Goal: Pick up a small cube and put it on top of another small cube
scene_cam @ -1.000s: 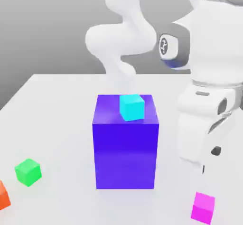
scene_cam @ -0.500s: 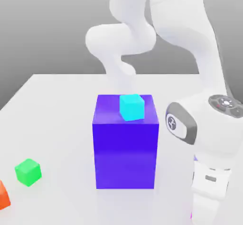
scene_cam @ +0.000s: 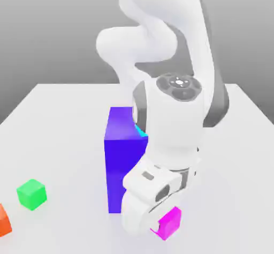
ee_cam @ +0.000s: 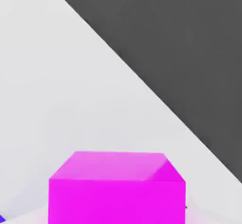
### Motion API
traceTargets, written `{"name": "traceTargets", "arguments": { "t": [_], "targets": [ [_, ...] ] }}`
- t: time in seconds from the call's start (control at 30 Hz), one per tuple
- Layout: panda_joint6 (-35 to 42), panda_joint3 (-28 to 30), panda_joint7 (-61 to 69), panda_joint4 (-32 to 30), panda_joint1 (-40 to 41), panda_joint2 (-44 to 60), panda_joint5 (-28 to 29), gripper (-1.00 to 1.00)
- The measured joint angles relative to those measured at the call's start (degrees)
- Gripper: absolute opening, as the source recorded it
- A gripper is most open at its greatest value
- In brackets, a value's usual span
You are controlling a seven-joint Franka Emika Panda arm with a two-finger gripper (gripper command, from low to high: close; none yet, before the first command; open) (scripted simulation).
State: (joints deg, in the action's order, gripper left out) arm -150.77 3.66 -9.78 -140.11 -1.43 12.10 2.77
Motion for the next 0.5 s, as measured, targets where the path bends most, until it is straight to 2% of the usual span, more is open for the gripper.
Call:
{"name": "traceTargets", "arguments": {
  "t": [0.17,0.27,0.33,0.43,0.47,0.5],
  "targets": [
    [0.1,8.0,-1.5,-4.9,7.8,-5.3,-2.0,-1.0],
    [-0.6,13.9,-2.4,-8.3,17.8,-8.5,-3.6,-1.0],
    [-3.5,14.8,-1.0,-9.1,20.8,-6.6,-6.7,-1.0],
    [-8.8,12.5,2.5,-9.0,22.6,-0.9,-11.8,-1.0],
    [-10.0,11.7,3.1,-9.0,23.3,0.3,-12.7,1.0],
    [-10.0,11.7,3.1,-9.0,23.3,0.3,-12.7,1.0]
  ]
}}
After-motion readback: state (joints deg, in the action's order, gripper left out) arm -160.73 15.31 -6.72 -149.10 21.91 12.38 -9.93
